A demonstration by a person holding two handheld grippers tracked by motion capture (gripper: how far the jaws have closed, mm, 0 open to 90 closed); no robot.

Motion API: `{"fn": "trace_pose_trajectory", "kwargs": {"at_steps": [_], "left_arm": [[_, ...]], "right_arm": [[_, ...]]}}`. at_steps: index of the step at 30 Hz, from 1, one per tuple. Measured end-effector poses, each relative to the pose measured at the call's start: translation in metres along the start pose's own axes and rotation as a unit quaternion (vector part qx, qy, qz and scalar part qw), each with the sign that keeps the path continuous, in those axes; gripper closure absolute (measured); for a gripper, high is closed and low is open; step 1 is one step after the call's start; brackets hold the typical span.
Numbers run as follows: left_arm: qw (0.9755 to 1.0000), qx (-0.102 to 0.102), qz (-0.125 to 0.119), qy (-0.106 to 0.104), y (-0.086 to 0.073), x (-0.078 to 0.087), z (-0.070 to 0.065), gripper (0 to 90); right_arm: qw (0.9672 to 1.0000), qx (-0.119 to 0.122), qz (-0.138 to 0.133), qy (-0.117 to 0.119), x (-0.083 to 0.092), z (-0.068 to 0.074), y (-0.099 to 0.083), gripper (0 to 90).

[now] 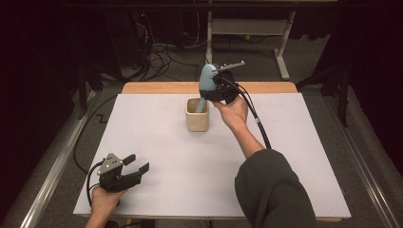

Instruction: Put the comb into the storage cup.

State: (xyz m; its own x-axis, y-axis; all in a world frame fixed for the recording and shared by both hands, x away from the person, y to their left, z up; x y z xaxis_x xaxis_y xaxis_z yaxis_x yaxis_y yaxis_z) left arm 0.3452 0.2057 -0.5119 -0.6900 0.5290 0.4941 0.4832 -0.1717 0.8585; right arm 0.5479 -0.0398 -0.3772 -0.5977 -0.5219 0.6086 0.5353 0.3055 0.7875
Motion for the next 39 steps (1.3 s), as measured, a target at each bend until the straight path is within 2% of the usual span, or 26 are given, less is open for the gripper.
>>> {"fn": "trace_pose_trajectory", "kwargs": {"at_steps": [22, 28, 34, 39], "left_arm": [[1.0000, -0.001, -0.006, 0.003, 0.002, 0.002, 0.001, 32.5], [0.9998, 0.006, -0.017, 0.009, 0.004, 0.004, 0.003, 33.4], [0.9998, 0.007, -0.016, 0.009, 0.004, 0.005, 0.004, 33.4], [0.9998, 0.007, -0.017, 0.009, 0.004, 0.005, 0.004, 33.4]], "right_arm": [[0.9995, -0.006, 0.029, -0.006, -0.014, -0.005, -0.020, 51.0], [0.9993, -0.005, 0.036, -0.005, -0.017, -0.003, -0.022, 50.6], [0.9988, -0.005, 0.048, -0.004, -0.022, -0.001, -0.028, 50.1], [0.9989, -0.007, 0.045, -0.002, -0.023, -0.001, -0.028, 49.6]]}}
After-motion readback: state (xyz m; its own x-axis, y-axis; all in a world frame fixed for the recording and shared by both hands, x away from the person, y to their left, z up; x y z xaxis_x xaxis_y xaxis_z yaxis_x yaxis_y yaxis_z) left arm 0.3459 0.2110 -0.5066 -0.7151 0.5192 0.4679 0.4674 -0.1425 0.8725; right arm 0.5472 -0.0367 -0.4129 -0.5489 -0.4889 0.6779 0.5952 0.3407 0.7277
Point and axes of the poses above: each handheld gripper's, and its own axes: x roughly backward along the jaws, y roughly out of its top, z roughly to its left, the point moved 9 cm from there along -x, roughly forward along the jaws
